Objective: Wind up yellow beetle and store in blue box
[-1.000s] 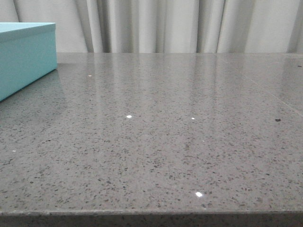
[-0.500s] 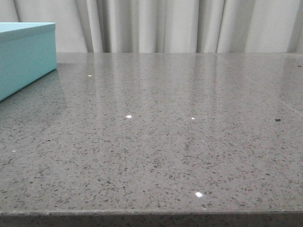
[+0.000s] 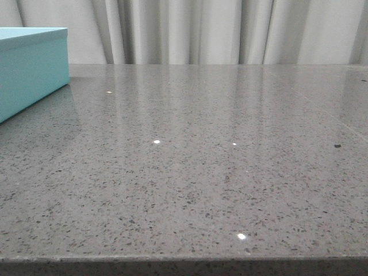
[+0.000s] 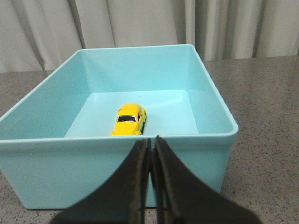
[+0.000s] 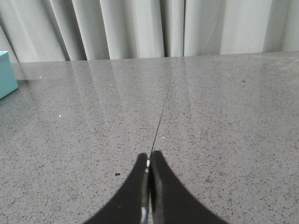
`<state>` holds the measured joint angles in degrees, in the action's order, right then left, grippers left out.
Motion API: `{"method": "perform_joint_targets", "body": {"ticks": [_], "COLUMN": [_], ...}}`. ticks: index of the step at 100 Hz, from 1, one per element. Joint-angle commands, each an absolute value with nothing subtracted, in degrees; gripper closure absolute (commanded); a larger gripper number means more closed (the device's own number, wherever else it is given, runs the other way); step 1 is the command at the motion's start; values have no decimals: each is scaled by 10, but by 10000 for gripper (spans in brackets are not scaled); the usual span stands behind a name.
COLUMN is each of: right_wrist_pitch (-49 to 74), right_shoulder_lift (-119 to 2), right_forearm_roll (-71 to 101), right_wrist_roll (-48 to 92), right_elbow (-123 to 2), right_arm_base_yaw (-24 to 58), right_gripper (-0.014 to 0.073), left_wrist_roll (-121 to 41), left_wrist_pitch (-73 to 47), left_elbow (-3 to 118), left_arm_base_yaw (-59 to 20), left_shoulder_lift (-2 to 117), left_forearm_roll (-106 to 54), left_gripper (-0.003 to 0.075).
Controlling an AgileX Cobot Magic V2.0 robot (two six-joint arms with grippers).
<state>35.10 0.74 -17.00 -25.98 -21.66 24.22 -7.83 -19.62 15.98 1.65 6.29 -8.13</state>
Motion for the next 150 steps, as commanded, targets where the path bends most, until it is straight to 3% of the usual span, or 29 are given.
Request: {"method": "perform_joint_targets", "body": {"ticks": [1,23,57,150], "right_wrist_pitch": [302,302,302,302], "right_shoulder_lift": [18,18,18,18], "right_forearm_roll": [-185,-185,-185,-185], "right_wrist_roll": [-255,-255,-255,-255], "right_elbow": [-230,-230,-229,-229], "right_arm_base_yaw": [241,241,241,241], "right_gripper": [662,662,662,662], "left_wrist_roll": [-44,-15,30,33], "left_wrist_pitch": [-115,-31,-8,-39], "left_elbow": [157,89,-13,-12], "left_arm_base_yaw": [1,0,-5,-6], "left_shoulder_lift": [67,45,-21,-21], "left_forearm_roll": [-54,-31,-23,-25], "left_gripper": [738,738,738,738]}}
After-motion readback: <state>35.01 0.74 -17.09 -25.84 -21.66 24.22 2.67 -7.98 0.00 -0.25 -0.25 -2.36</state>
